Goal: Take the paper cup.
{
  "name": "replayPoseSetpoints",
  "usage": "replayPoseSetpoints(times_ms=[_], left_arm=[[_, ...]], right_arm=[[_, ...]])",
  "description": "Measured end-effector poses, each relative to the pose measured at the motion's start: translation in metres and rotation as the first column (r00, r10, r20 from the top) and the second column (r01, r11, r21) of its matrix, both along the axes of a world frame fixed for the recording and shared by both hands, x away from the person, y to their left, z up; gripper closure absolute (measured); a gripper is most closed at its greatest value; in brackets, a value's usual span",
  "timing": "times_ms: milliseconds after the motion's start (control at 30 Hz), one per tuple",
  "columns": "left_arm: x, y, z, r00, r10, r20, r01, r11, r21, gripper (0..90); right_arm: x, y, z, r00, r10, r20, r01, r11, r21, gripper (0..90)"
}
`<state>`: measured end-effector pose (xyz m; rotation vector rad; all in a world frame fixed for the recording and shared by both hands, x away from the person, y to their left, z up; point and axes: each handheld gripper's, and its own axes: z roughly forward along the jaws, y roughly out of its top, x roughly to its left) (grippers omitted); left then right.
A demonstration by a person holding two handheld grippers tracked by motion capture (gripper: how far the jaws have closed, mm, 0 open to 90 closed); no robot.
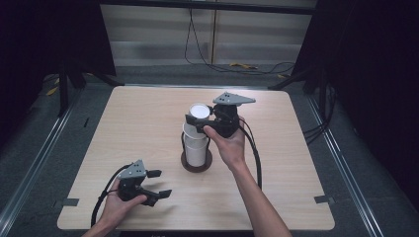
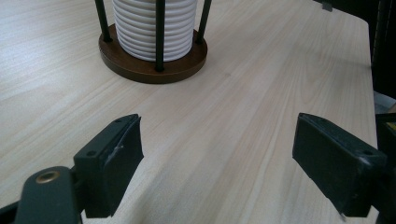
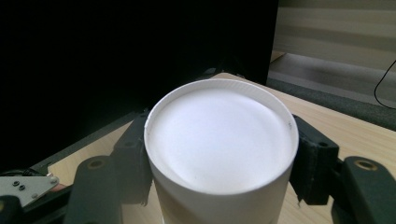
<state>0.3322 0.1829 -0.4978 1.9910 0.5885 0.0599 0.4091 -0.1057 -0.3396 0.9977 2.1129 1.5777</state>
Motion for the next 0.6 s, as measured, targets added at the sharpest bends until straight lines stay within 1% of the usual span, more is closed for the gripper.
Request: replayPoseSetpoints(times_ms=[100, 133, 167, 300, 367, 500, 600], left_arm=[[-0.0005, -0.0007, 0.0001, 1.0000, 0.000, 0.000, 0.000, 1.0000, -0.004, 16.0], [-0.0005, -0.0003, 0.0003, 1.0000, 0.000, 0.002, 0.000, 1.0000, 0.006, 16.0], [-0.0005, -0.0006, 0.0001, 1.0000, 0.000, 0.002, 0.000, 1.0000, 0.006, 16.0], [-0.0003, -0.0008, 0.0000, 1.0000, 0.000, -0.002, 0.000, 1.0000, 0.002, 16.0], [-0.0005, -0.0007, 0.0001, 1.0000, 0.000, 0.002, 0.000, 1.0000, 0.005, 16.0], [-0.0006, -0.0011, 0.0002, 0.9999, 0.004, 0.010, -0.005, 1.0000, 0.005, 16.0], [-0.0005, -0.0011, 0.0004, 0.9999, 0.010, 0.011, -0.010, 0.9999, 0.003, 16.0]], right_arm=[[-0.0006, -0.0007, 0.0010, 1.0000, -0.003, 0.002, 0.003, 1.000, 0.013, 35.1], [-0.0008, -0.0011, 0.0014, 1.0000, -0.005, 0.005, 0.005, 1.000, 0.014, 35.1], [-0.0009, -0.0014, 0.0017, 1.0000, -0.004, 0.008, 0.004, 1.000, 0.022, 35.2], [-0.0020, -0.0026, 0.0043, 0.9999, 0.000, 0.015, 0.000, 0.999, 0.043, 35.2], [-0.0026, -0.0032, 0.0051, 0.9999, -0.002, 0.016, 0.002, 0.999, 0.041, 35.3], [-0.0031, -0.0043, 0.0061, 0.9998, 0.003, 0.017, -0.004, 0.999, 0.054, 35.3], [-0.0037, -0.0057, 0.0070, 0.9997, -0.007, 0.023, 0.006, 0.998, 0.057, 35.3]])
